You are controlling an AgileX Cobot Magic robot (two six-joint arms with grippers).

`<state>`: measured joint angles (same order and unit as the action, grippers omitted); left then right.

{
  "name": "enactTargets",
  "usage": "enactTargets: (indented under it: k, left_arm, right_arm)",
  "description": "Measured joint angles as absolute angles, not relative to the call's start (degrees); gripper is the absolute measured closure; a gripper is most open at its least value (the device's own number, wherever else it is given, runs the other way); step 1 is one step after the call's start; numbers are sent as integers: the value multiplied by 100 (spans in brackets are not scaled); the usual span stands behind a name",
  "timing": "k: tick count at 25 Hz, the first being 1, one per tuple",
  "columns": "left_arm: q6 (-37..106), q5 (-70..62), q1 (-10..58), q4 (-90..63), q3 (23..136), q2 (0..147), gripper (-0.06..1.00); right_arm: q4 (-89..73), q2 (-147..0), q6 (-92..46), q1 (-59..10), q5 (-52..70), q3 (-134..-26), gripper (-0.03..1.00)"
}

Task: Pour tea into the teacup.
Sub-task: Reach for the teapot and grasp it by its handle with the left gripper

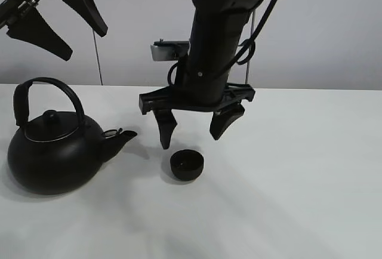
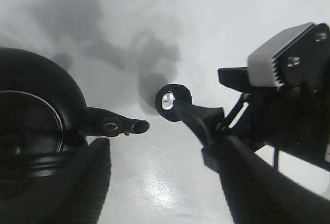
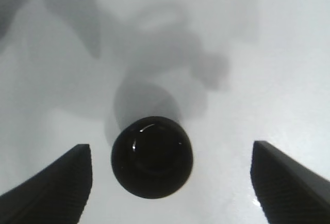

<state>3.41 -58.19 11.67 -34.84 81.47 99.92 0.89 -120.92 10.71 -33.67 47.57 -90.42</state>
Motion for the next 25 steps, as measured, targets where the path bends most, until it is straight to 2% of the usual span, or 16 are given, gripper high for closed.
enactTargets:
  k: [5, 12, 18, 22, 25]
  left_arm:
    - [341, -5819, 1167, -3484, 8147, 9992, 49]
    - [341, -5819, 1167, -3484, 8147, 9992, 49]
    - [341, -5819, 1167, -3484, 8147, 9992, 49]
    - [341, -5819, 1167, -3484, 8147, 9992, 49]
    - [341, -5819, 1167, -3484, 8147, 9992, 49]
  right_arm:
    - [553, -11641, 1220, -2781, 4931, -9042, 39]
    - [1578, -10687, 948, -962, 5390, -9042, 39]
    - [1735, -9385, 251, 688, 5596, -9042, 39]
    - [1615, -8357, 53, 1515, 5732, -9031, 39]
    - [1361, -7444, -36, 1814, 5788, -8896, 39]
